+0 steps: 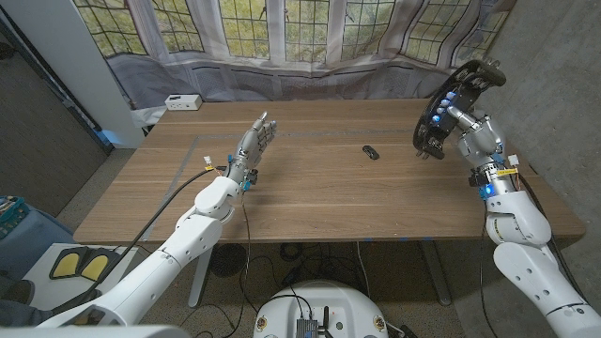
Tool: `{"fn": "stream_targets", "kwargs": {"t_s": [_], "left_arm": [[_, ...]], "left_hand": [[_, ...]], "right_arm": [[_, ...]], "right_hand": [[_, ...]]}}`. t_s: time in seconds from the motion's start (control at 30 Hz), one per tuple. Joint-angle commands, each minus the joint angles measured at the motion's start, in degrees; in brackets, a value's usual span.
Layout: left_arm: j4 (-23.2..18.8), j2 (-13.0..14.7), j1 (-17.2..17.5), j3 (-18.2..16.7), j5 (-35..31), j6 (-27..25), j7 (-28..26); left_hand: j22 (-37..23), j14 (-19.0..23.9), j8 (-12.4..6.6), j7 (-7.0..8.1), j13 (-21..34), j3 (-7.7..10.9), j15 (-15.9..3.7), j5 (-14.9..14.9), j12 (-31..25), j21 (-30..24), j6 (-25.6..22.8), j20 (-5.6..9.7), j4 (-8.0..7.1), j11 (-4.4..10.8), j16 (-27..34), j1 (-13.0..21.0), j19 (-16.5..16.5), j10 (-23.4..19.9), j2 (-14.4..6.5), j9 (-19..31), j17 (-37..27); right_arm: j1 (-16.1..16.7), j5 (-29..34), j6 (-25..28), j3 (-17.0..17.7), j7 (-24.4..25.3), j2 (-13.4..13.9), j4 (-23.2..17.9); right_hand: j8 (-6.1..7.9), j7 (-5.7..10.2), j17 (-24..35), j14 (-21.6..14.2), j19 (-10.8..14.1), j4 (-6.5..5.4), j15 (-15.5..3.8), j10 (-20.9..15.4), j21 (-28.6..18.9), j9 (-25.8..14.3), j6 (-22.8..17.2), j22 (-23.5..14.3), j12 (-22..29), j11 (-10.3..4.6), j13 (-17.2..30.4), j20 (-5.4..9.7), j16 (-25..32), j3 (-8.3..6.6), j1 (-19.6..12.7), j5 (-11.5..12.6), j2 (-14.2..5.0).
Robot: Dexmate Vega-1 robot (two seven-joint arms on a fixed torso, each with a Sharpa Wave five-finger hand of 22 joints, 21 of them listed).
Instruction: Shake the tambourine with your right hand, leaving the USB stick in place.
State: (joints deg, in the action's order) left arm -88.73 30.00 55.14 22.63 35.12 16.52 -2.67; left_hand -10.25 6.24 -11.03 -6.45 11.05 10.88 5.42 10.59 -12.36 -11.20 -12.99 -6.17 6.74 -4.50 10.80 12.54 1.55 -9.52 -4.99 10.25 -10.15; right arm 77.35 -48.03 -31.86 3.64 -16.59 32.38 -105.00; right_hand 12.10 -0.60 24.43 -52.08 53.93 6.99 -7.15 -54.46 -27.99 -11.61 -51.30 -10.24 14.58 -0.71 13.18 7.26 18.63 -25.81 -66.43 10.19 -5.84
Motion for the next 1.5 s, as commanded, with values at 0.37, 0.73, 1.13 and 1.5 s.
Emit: {"fn": "stream_targets", "kwargs": {"t_s": [0.37, 0.73, 1.13, 1.5], "left_arm": [[-1.54, 0.71, 0.77, -0.10, -0.20, -0.37, -0.33], [-2.08, 0.77, 1.31, -0.14, -0.22, -0.28, -0.59], [-1.63, 0.57, 1.29, -0.12, -0.09, -0.13, -0.49], [-0.54, 0.10, 0.63, 0.15, 0.20, -0.09, 0.12]], "left_hand": [[-0.13, 0.07, 0.12, 0.20, 0.23, 0.58, -0.29, -0.11, 0.21, -0.11, -0.58, -0.36, -0.04, -0.10, 0.03, 0.07, 0.25, -0.29, -0.42, 0.12, -0.17], [-0.13, 0.08, 0.13, 0.21, 0.23, 0.63, -0.25, -0.12, 0.22, -0.13, -0.57, -0.40, -0.03, -0.10, 0.03, 0.09, 0.27, -0.29, -0.42, 0.12, -0.17], [-0.13, 0.09, 0.14, 0.25, 0.23, 0.68, -0.20, -0.13, 0.20, -0.15, -0.57, -0.35, -0.03, -0.11, 0.03, 0.10, 0.26, -0.34, -0.41, 0.12, -0.17], [-0.13, 0.02, 0.13, 0.29, 0.23, 0.72, -0.15, -0.14, 0.20, -0.14, -0.61, -0.40, -0.02, -0.08, 0.00, 0.11, 0.31, -0.38, -0.41, 0.12, -0.17]], "right_arm": [[3.93, 37.94, 10.51, 1.88, 15.10, 13.75, -15.55], [4.52, 50.78, 20.72, 0.83, 15.40, 17.48, -22.52], [3.63, 51.18, 23.06, -0.84, 15.28, 17.84, -22.48], [4.70, 50.73, 22.17, -0.57, 18.08, 16.07, -21.66]], "right_hand": [[0.37, 3.86, 0.08, -0.89, -0.27, -0.33, -2.31, -0.52, -0.51, -0.25, -4.80, -0.29, -0.19, 0.40, 0.29, -0.74, -0.36, -0.31, -3.94, 0.43, -4.29], [0.38, 3.81, 0.15, -0.93, -0.46, -0.23, -2.27, -0.60, -0.69, -0.22, -5.01, -0.28, -0.26, 0.25, 0.28, -0.89, -0.47, -0.27, -3.89, 0.44, -4.26], [0.33, 3.80, 0.32, -1.11, -0.52, 0.05, -2.38, -0.65, -0.93, -0.21, -5.04, -0.28, -0.33, 0.27, 0.28, -0.95, -0.44, -0.24, -4.08, 0.46, -4.23], [0.30, 3.85, 0.31, -1.35, -0.44, -0.03, -2.23, -0.59, -1.17, -0.20, -5.07, -0.27, -0.41, 0.26, 0.29, -1.01, -0.51, -0.26, -3.95, 0.47, -4.33]]}}
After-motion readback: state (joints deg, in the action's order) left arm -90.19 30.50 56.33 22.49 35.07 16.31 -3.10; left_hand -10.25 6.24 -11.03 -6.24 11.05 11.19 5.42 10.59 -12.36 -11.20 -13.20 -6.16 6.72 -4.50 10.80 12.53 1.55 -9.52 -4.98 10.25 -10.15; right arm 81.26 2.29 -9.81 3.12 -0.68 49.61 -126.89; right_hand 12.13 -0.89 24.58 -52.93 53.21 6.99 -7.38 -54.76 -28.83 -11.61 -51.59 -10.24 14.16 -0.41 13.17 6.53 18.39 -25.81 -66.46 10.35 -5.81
